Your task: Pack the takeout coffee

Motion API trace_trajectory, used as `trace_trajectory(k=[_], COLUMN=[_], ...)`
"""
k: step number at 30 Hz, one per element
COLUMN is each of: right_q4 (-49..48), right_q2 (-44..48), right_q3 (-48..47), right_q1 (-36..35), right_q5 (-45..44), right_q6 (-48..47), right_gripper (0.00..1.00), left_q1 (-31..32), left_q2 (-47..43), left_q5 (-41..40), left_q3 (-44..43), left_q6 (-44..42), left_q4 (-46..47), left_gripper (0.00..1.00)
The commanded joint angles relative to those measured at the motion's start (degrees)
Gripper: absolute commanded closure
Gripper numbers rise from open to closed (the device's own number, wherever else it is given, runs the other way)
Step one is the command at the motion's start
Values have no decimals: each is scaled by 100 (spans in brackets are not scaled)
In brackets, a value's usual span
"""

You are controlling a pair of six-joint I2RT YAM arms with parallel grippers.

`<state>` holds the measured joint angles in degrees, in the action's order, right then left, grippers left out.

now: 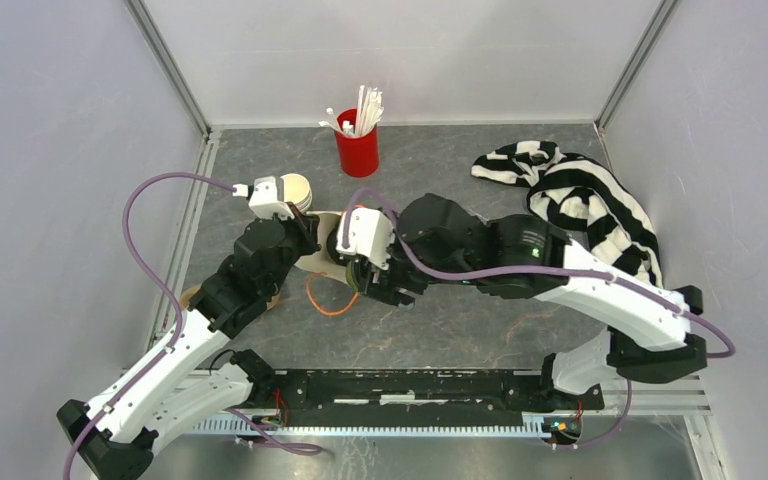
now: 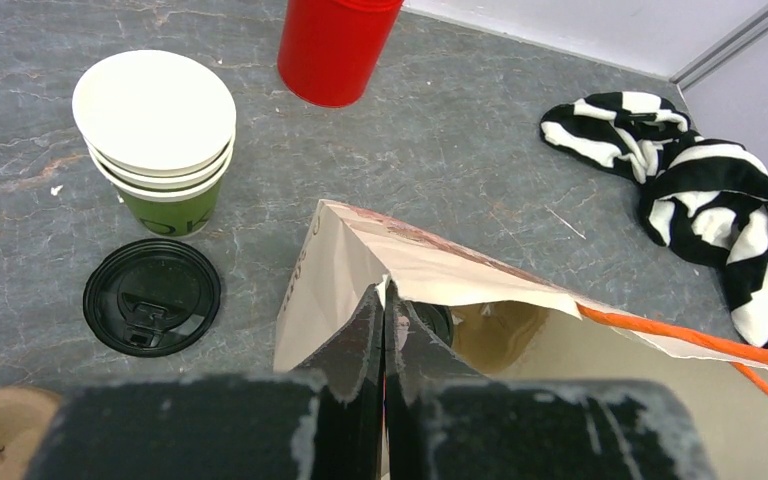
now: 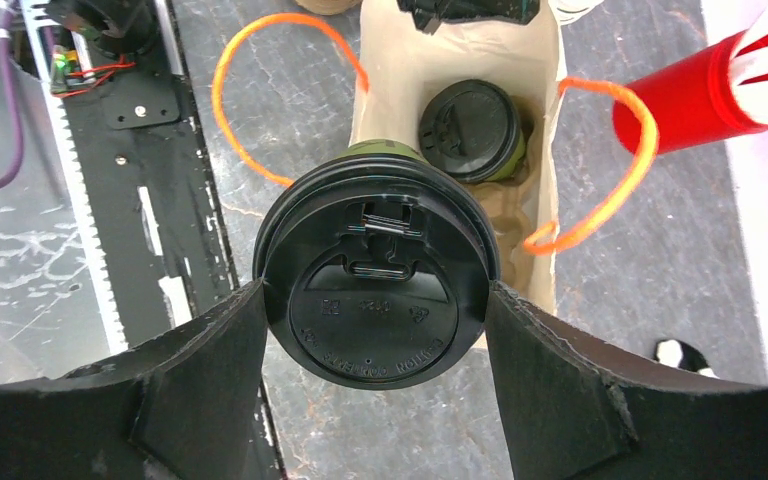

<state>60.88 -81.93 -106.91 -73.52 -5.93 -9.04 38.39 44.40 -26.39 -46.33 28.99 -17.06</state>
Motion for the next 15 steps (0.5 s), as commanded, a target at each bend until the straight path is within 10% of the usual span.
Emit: trace_trajectory(k=[1,15], right_q4=[352,704], right_q2=[-271,-762], right_q3=[-734,-1164], right_q1=[-259,-535], right_q5=[-871,-1730], right_q6=[-151,-175], right_gripper=[92,95], left_q1=[10,10], left_q2=[-87,-264], left_q5=[-19,29], left_q3=[-110,130], left_q6=[237,1], left_q4=[358,738], left_gripper=[98,98])
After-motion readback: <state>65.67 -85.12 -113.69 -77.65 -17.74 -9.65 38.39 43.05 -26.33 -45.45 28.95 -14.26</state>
